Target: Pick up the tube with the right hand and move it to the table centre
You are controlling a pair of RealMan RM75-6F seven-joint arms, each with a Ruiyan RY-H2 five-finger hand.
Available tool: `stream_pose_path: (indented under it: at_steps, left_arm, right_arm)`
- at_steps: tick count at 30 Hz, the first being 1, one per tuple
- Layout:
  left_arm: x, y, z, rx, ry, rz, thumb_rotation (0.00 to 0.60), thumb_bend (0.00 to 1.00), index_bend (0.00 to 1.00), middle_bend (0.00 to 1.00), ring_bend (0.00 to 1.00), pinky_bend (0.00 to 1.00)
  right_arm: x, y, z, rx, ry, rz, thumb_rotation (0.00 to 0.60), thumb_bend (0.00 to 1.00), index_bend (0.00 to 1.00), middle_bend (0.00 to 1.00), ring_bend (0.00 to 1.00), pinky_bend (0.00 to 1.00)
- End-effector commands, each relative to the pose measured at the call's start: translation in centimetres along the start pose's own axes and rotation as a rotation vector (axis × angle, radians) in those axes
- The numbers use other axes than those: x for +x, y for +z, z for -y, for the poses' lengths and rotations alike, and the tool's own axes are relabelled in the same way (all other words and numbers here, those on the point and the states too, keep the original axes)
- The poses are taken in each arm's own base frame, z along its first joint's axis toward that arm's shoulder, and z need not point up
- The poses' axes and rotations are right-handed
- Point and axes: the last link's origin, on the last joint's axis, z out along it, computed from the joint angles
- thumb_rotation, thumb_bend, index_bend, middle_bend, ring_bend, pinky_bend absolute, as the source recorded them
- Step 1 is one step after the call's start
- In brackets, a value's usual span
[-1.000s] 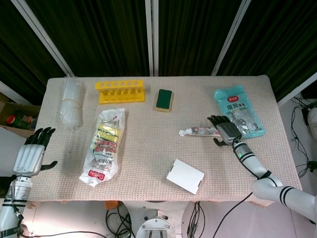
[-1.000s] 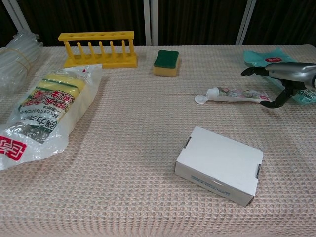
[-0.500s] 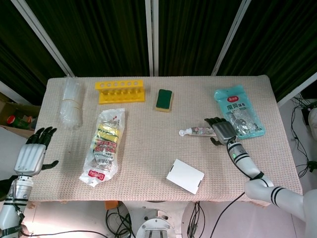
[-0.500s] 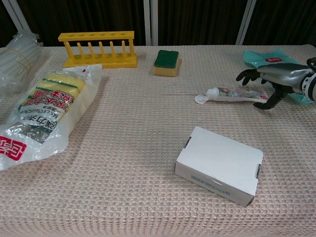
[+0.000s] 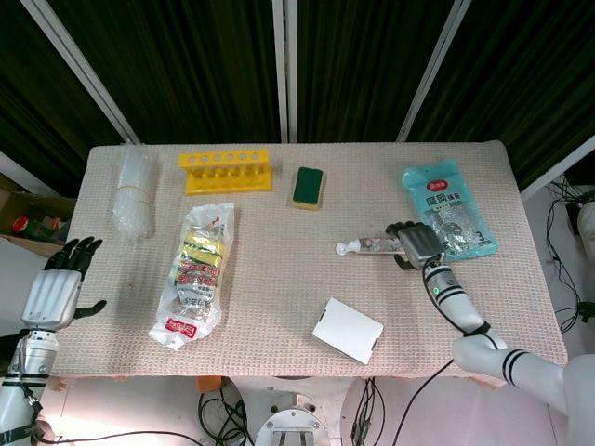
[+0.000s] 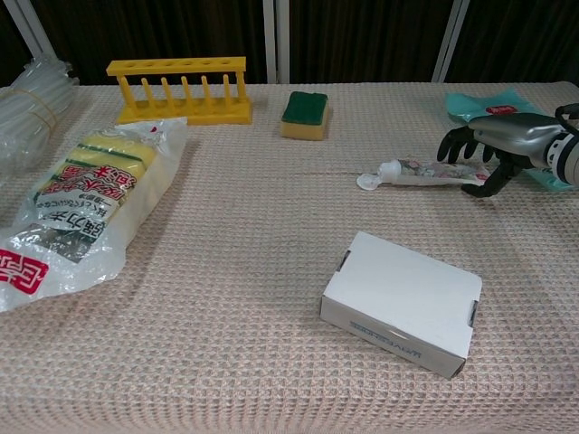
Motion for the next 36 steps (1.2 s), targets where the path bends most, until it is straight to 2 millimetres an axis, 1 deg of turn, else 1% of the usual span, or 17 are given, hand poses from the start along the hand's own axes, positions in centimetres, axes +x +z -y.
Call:
stream_pose_path:
  at_steps: [1,4,8,13,18,24,27,30,36]
  left_arm:
    - [0.0,0.0,0.0,0.002,-0.002,0.001,0.600,0.00,0.10,0.09,0.07,0.21]
    - [-0.1,0.0,0.1,0.002,-0.002,0.007,0.600,0.00,0.10,0.09,0.07,0.21]
    - [-0.2,0.0,0.1,0.002,-0.004,0.011,0.600,0.00,0.10,0.09,0.07,0.21]
    - [-0.3,0.0,0.3,0.007,-0.007,0.014,0.600,0.00,0.10,0.09,0.07,0.21]
    - [-0.5,0.1,0.4,0.011,-0.011,0.018,0.600,0.00,0.10,0.09,0.07,0.21]
    - [-0.5,0.1,0.4,0.012,-0.013,0.017,0.600,0.00,0.10,0.09,0.07,0.21]
    - [-0.6,0.1,0.5,0.014,-0.015,0.020,0.600,0.00,0.10,0.09,0.07,0.21]
    - [-0.6,0.1,0.6,0.016,-0.016,0.020,0.600,0.00,0.10,0.09,0.07,0.21]
    - [-0.5,0.1,0.6,0.013,-0.020,0.013,0.600,0.00,0.10,0.09,0.07,0.21]
  right_arm:
    - [0.0,0.0,0.2,0.001,0.000,0.002,0.600,0.32,0.31,0.31,0.25,0.36]
    - [-0.1,0.0,0.3,0.001,-0.008,0.001,0.600,0.32,0.35,0.36,0.29,0.39]
    - [0.0,-0.1,0.4,-0.003,-0.016,-0.009,0.600,0.32,0.47,0.46,0.38,0.46]
    - [-0.3,-0.1,0.4,-0.013,-0.030,-0.006,0.600,0.32,0.58,0.55,0.47,0.54]
    - [-0.4,0.0,0.8,-0.026,-0.028,-0.057,0.600,0.33,0.76,0.70,0.61,0.67]
    - [-0.5,0.2,1.1,-0.028,-0.029,-0.099,0.600,0.38,0.96,0.84,0.74,0.80]
    - [-0.5,0.2,1.3,-0.021,-0.008,-0.134,0.600,0.42,1.00,0.88,0.78,0.84]
    - [-0.4,0.1,1.3,-0.011,0.019,-0.165,0.600,0.44,1.00,0.91,0.81,0.86]
    - [0.1,-0.1,0.9,0.004,0.091,-0.214,0.600,0.44,1.00,0.93,0.83,0.89]
